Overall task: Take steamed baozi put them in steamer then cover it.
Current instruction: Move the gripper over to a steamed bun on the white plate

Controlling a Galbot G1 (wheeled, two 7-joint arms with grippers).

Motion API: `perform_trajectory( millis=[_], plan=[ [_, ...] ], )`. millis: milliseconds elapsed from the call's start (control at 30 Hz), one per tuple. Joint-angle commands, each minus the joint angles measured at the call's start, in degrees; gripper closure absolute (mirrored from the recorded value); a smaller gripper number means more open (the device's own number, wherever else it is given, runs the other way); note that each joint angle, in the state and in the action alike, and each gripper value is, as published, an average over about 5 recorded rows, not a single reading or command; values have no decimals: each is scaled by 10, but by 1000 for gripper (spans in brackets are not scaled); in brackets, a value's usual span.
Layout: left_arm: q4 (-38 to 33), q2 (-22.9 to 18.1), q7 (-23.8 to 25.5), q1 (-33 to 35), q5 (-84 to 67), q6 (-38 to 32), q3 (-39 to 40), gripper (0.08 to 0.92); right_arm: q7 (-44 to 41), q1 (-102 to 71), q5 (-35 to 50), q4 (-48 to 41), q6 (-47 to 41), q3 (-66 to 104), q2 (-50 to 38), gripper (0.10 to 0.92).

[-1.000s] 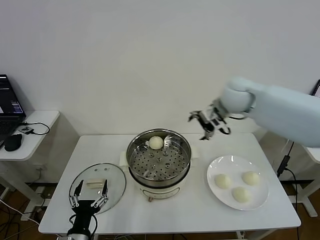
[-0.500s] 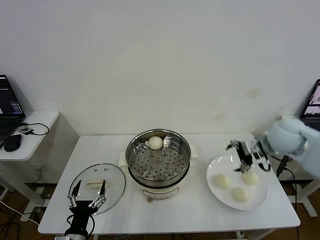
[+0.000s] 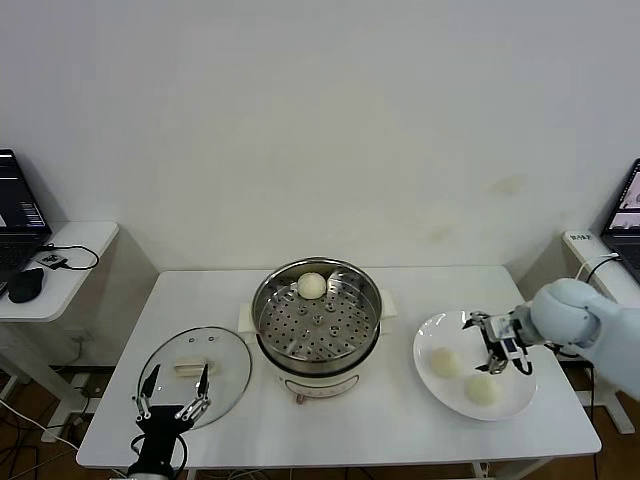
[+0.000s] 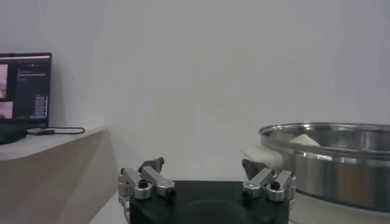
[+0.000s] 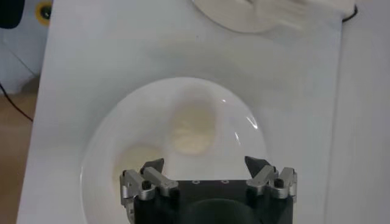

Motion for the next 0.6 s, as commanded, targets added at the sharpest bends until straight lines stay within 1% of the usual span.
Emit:
perform_trajectory(
  millis=[33, 600],
  plan=[
    [1, 0, 0, 0, 0, 0, -2, 177, 7, -64, -32, -77, 0, 37, 68, 203],
    [14, -1, 0, -11, 0, 0, -2, 177, 7, -74, -40, -132, 7, 42, 128, 205]
  ],
)
